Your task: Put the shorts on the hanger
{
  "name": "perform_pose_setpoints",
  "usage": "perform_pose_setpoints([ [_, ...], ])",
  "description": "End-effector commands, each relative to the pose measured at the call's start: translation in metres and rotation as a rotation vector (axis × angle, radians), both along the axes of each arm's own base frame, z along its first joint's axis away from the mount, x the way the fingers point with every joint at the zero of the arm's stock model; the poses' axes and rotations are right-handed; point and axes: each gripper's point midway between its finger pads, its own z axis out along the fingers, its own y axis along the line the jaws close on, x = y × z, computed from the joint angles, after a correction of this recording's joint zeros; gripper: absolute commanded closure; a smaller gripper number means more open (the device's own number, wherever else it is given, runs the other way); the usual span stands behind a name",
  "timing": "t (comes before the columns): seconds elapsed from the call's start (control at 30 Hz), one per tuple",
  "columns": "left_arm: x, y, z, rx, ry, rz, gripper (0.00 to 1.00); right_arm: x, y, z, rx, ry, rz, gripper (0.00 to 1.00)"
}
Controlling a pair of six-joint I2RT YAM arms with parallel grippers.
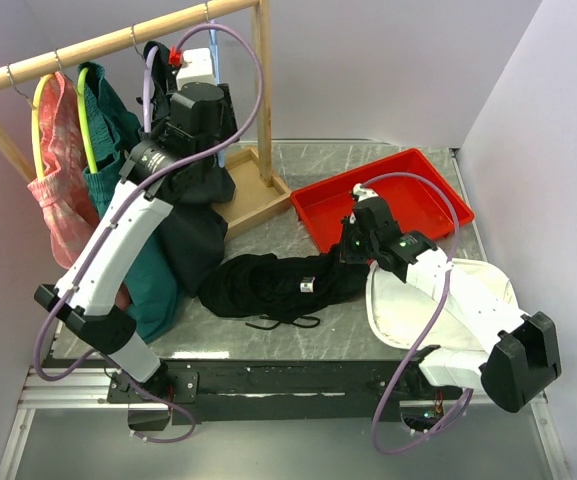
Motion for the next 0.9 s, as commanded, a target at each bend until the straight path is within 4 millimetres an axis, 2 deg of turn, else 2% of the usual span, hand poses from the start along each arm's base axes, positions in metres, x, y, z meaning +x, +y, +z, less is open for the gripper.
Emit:
perform_pose_setpoints([
  [0.0, -0.001, 0.001, 0.023, -0.029, -0.085, 0.000, 0.42, 0.010, 0.012, 0.014, 0.039, -0.051, 0.011, 1.00],
  [0.1, 0.001, 0.002, 0.017, -0.020, -0.087, 0.012, 0.45, 0.007, 0.016, 0.012, 0.054, -0.045, 0.028, 1.00],
  [0.23, 0.010, 0.005, 0.019, -0.016, -0.123, 0.033, 0.48, 0.006, 0.021, 0.009, 0.057, -0.038, 0.037, 1.00],
  [0.37, 0.015, 0.003, 0.024, -0.017, -0.139, 0.037, 0.56, 0.006, 0.024, 0.010, 0.058, -0.039, 0.043, 1.00],
  [0.53, 0.016, -0.001, 0.036, -0.030, -0.174, 0.010, 0.76, 0.006, 0.025, 0.011, 0.052, -0.041, 0.044, 1.00],
  [0.57, 0.017, -0.001, 0.038, -0.031, -0.177, 0.010, 0.82, 0.006, 0.026, 0.011, 0.053, -0.041, 0.045, 1.00],
  [0.6, 0.017, -0.001, 0.042, -0.037, -0.185, 0.009, 0.93, 0.006, 0.026, 0.011, 0.052, -0.041, 0.045, 1.00],
  [0.63, 0.017, -0.001, 0.044, -0.032, -0.188, 0.008, 0.98, 0.005, 0.026, 0.011, 0.052, -0.039, 0.046, 1.00],
  [0.83, 0.008, 0.005, 0.065, -0.031, -0.256, -0.004, 0.99, 0.005, 0.027, 0.010, 0.048, -0.042, 0.049, 1.00],
  [0.87, 0.007, 0.004, 0.063, -0.024, -0.256, -0.012, 0.99, 0.005, 0.028, 0.010, 0.048, -0.042, 0.049, 1.00],
])
